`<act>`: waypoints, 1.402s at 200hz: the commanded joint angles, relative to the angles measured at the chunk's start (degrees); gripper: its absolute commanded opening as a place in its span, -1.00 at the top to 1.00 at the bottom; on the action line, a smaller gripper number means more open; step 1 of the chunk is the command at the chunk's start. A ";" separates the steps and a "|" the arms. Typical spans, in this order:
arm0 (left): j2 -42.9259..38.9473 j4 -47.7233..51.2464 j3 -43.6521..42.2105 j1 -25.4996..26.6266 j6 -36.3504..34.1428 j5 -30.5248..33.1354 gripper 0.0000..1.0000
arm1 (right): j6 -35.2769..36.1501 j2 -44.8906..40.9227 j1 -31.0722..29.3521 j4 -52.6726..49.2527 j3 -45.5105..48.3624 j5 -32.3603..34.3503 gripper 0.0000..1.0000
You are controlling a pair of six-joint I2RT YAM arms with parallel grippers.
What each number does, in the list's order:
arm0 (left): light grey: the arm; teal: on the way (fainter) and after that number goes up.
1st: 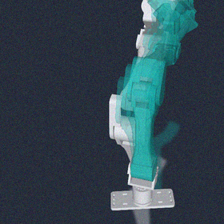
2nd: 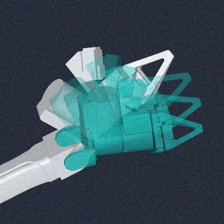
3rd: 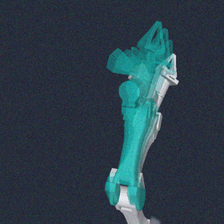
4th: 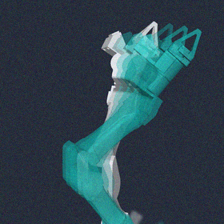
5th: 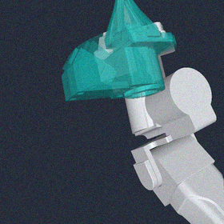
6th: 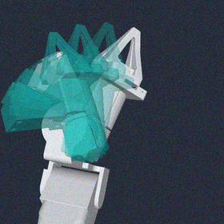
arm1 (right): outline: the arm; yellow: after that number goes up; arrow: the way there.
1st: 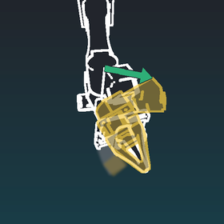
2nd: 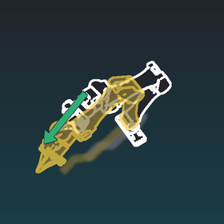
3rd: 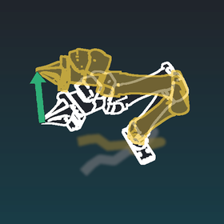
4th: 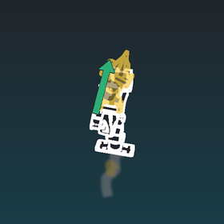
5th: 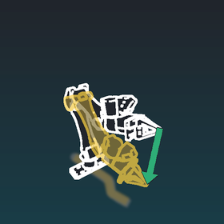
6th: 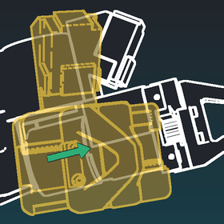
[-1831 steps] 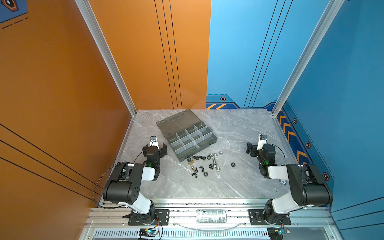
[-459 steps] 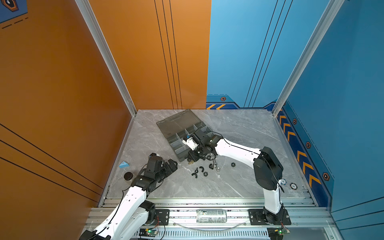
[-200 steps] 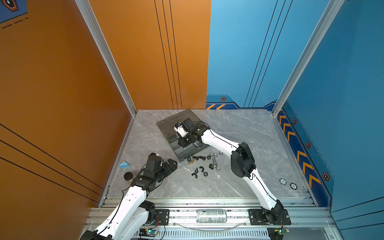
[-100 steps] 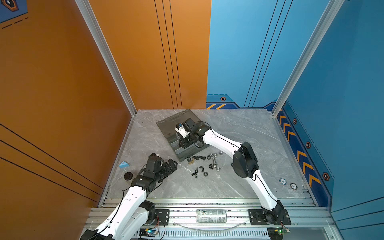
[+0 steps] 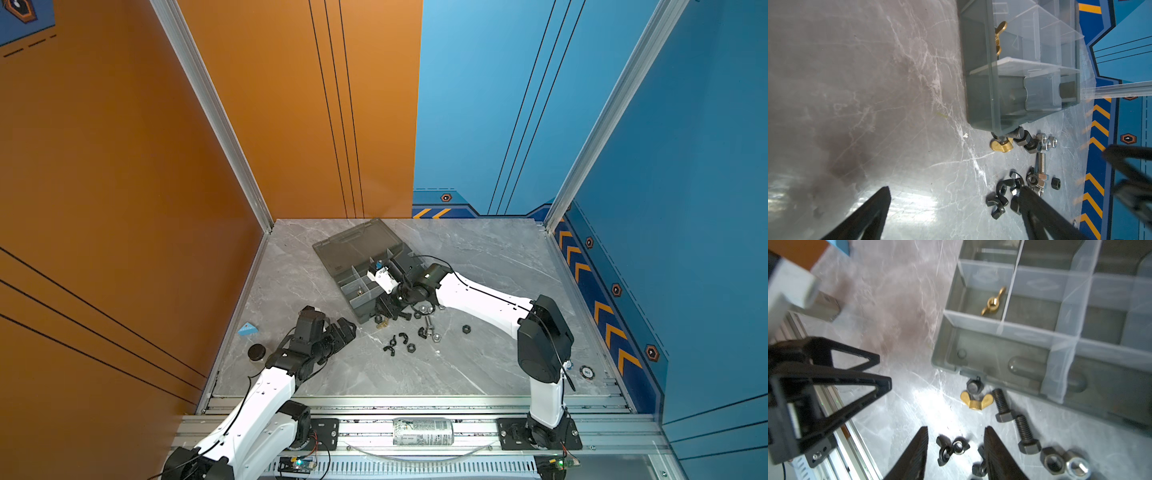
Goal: Sort the screws and nuts into containers
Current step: 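Return the right gripper to the pile and grasp another brass wing nut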
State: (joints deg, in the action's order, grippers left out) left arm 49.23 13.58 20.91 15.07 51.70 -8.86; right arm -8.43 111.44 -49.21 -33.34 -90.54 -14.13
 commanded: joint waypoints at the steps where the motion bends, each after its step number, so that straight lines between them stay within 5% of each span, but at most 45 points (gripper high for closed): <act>1: 1.17 -1.39 -0.47 0.70 -0.55 0.06 -0.95 | -4.28 0.05 -0.58 2.30 4.02 1.63 0.05; 111: 4.08 -2.24 0.47 2.29 -0.81 0.47 -0.95 | -17.57 5.22 -0.97 7.19 5.19 9.44 0.03; 280: 4.14 -2.09 0.41 2.77 -0.81 0.95 -0.95 | -18.38 7.93 -3.69 3.64 2.39 19.28 0.05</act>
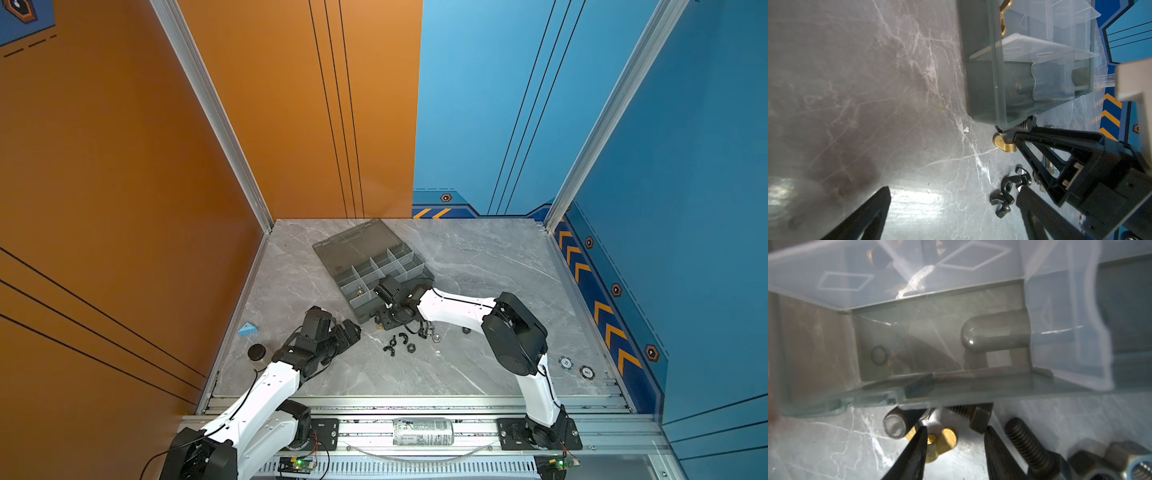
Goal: Sort the screws and nuts into containers
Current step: 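Return the right gripper to the pile and grasp another brass wing nut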
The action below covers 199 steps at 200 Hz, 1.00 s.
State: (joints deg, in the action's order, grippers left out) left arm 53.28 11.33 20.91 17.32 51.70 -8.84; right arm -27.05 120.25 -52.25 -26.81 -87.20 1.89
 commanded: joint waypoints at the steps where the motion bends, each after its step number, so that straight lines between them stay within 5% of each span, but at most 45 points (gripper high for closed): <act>1: 0.13 0.17 0.39 0.52 -0.81 0.93 -0.95 | 0.24 -0.88 -0.65 -2.94 -0.96 3.19 0.05; 199: 1.03 1.25 1.15 1.12 -1.52 1.19 -0.95 | 0.53 -3.60 -0.17 -1.96 2.87 -6.46 0.05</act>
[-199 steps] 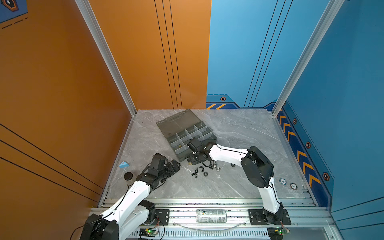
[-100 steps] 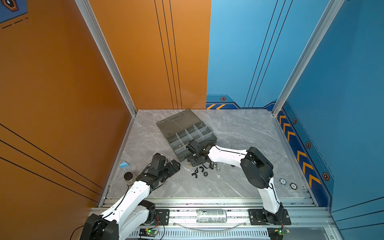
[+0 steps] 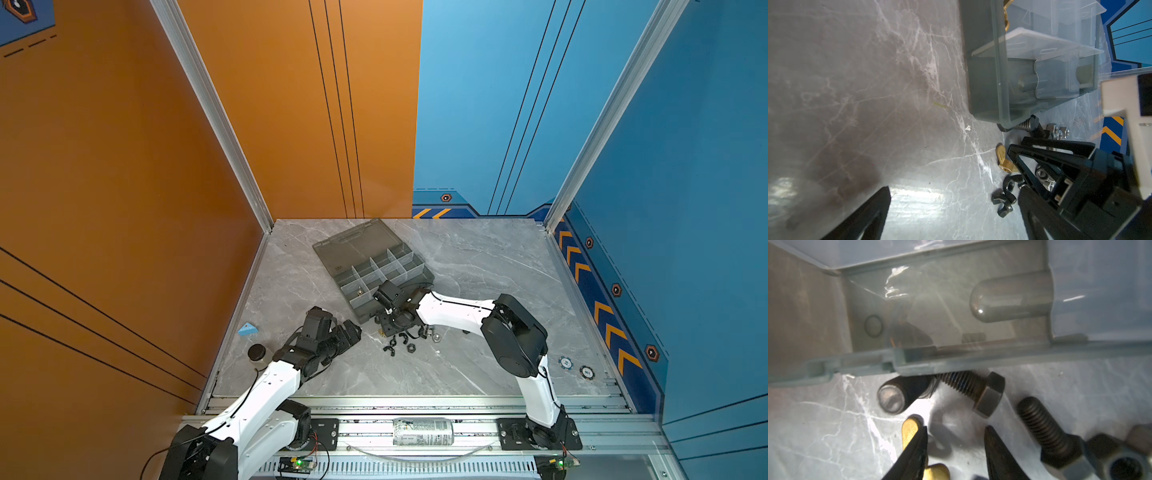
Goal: Sort the screws and nuts into containers
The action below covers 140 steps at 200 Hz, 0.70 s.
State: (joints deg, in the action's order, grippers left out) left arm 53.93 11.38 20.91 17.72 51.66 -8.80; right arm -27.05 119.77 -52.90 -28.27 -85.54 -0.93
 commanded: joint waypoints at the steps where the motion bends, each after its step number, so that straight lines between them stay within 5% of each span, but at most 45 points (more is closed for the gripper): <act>1: 0.38 1.20 1.20 0.69 -1.47 1.15 -0.95 | 0.56 -3.17 0.55 -0.44 1.27 -3.82 0.04; 82: 2.05 0.37 1.73 1.86 -1.39 1.47 -0.95 | 15.28 -5.27 1.50 -0.01 3.22 -16.96 0.03; 140: 1.09 0.56 1.35 1.89 -0.78 1.84 -0.95 | 30.11 -4.19 1.55 -6.39 0.64 -17.85 0.01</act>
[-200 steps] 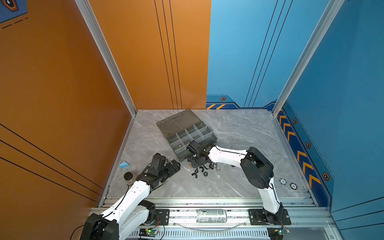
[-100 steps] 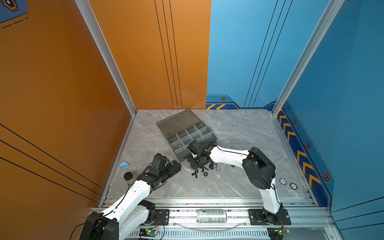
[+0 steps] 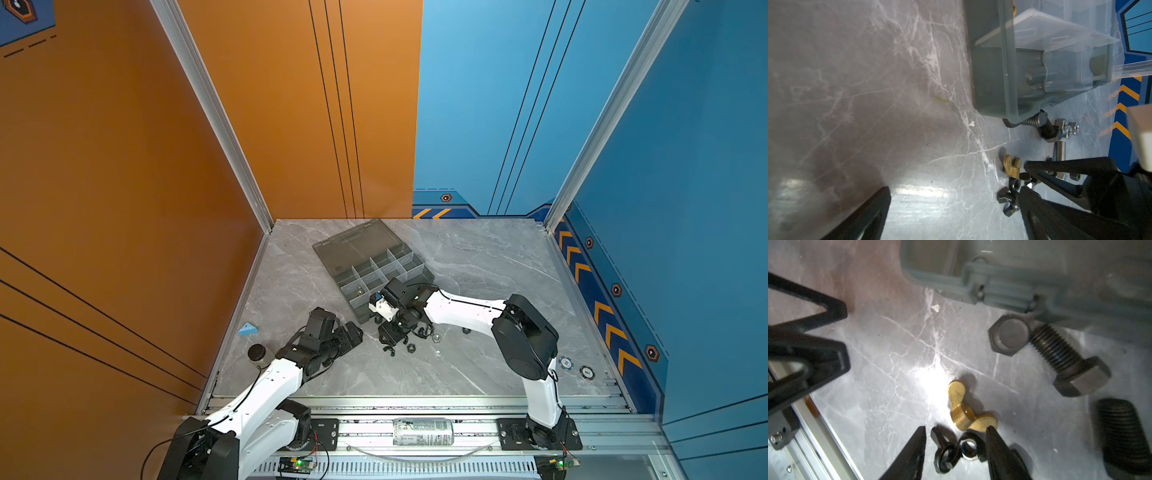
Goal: Sort the screws and nuts into containers
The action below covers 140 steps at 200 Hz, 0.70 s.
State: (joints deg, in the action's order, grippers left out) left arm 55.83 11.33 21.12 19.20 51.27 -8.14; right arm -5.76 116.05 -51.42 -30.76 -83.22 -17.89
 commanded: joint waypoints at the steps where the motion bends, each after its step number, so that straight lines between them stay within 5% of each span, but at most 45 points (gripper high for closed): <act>1: -0.86 0.57 1.08 0.40 -0.38 1.24 -0.95 | 9.14 -0.47 0.02 -3.98 -1.75 -0.91 0.01; 140: -1.97 1.30 0.77 0.31 -0.20 1.45 -0.95 | 19.26 4.60 0.17 -3.87 -5.81 -1.80 0.05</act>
State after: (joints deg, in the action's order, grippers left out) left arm 54.70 11.42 21.12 19.20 51.29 -7.70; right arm 11.11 117.95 -51.35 -33.01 -87.22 -18.17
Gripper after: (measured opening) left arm 0.976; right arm 0.477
